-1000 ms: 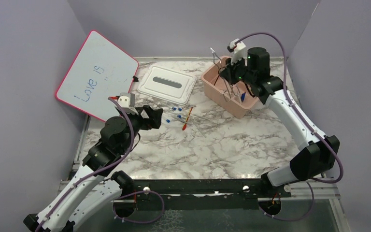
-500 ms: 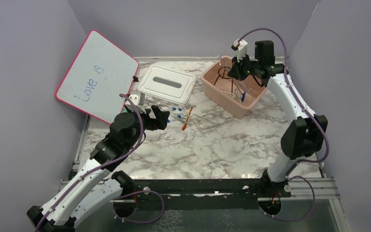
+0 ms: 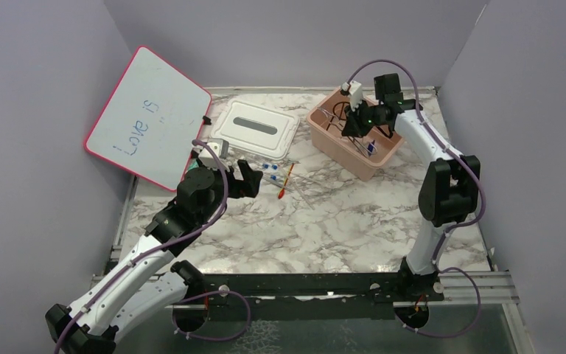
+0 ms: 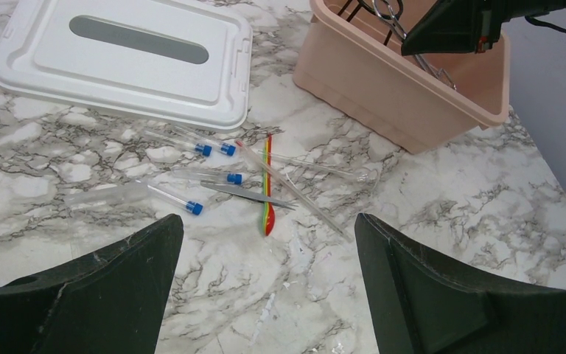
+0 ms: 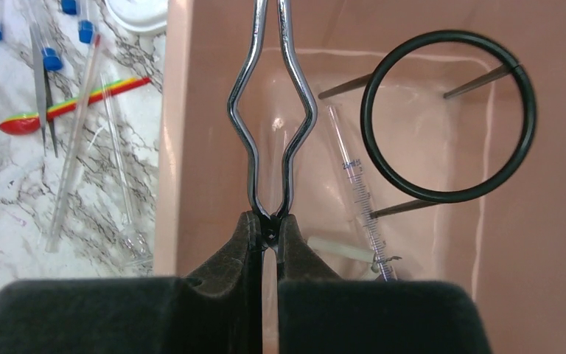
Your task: Organize the chemistry lab equipment
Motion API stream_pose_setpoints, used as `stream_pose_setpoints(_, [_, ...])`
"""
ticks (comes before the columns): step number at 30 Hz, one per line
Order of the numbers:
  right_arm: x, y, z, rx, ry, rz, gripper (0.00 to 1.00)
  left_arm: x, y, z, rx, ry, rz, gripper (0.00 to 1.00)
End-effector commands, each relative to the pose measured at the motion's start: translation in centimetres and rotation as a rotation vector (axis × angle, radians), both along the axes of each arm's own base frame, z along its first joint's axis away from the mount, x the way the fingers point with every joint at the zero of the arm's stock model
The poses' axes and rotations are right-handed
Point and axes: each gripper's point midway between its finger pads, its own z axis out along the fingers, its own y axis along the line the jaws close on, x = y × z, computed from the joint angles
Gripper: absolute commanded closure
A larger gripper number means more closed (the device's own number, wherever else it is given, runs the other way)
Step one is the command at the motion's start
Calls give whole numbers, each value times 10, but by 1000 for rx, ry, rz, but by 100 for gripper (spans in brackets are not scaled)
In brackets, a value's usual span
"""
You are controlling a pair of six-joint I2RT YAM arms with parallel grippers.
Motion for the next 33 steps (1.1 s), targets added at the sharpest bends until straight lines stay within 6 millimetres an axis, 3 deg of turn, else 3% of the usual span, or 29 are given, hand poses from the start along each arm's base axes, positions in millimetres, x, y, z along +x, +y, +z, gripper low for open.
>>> stream_pose_setpoints(1, [3, 1, -3, 2, 4, 39, 99, 0, -5, 2, -22, -11, -14, 11])
stream_pose_setpoints(14, [-3, -14, -47, -69, 51, -19, 96, 0, -6, 2, -35, -4, -11, 11])
stream_pose_setpoints(26, [-8, -18, -74, -87, 125, -44, 91, 0, -5, 2, -35, -3, -12, 11])
stream_pose_setpoints(29, [-10, -14, -75, -64, 142, -37, 88, -1, -5, 2, -35, -3, -12, 11])
stream_pose_setpoints(33, [-9, -13, -66, -51, 135, -57, 77, 0, -5, 3, -32, -5, -9, 11])
